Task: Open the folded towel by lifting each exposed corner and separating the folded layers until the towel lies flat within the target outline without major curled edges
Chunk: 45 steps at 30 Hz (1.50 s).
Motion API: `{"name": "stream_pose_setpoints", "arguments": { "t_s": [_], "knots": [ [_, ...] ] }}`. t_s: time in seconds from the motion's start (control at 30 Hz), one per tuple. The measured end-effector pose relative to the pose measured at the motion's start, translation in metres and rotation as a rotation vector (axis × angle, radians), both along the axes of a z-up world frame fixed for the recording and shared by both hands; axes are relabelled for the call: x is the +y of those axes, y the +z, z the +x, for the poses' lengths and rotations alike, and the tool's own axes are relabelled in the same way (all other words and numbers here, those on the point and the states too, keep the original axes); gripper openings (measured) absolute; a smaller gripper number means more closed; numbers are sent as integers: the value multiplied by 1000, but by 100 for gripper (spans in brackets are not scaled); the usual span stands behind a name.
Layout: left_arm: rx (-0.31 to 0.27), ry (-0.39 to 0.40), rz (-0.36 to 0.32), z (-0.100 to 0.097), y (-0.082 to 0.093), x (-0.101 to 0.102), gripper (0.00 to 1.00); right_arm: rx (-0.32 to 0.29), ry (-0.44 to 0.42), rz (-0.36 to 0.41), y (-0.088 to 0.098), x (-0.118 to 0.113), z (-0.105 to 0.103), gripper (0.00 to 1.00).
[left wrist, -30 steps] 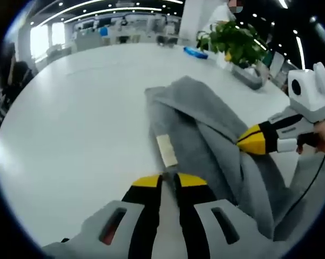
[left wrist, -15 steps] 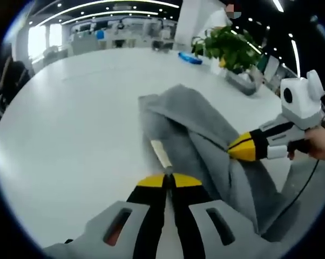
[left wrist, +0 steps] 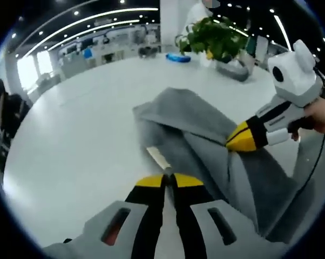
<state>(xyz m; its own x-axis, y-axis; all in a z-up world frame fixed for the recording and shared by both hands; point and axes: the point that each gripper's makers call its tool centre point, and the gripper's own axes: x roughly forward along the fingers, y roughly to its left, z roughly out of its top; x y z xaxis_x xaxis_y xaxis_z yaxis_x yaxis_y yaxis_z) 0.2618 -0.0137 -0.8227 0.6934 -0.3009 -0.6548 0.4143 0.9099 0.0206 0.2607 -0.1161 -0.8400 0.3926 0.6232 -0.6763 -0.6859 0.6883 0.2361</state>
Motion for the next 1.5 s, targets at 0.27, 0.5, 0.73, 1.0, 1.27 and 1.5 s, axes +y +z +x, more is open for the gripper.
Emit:
{"name": "stream_pose_setpoints", "arguments": {
  "t_s": [0.27, 0.5, 0.73, 1.0, 1.27, 1.5],
  "knots": [
    [-72, 55, -14, 11, 12, 11, 7, -6, 5, -4, 0, 0, 0, 0],
    [24, 39, -37, 4, -12, 5, 17, -9, 9, -6, 0, 0, 0, 0],
    [4, 39, -120, 7, -3, -4, 23, -13, 10, 0, 0, 0, -1, 0],
    [7, 42, -155, 7, -1, -3, 13, -7, 4, 9, 0, 1, 0, 0],
    [63, 36, -118, 1, -12, -3, 3, 1, -11, 13, 1, 0, 0, 0],
    [56, 41, -101, 1, -11, 0, 2, -8, -32, 25, 6, -7, 2, 0]
  ]
}}
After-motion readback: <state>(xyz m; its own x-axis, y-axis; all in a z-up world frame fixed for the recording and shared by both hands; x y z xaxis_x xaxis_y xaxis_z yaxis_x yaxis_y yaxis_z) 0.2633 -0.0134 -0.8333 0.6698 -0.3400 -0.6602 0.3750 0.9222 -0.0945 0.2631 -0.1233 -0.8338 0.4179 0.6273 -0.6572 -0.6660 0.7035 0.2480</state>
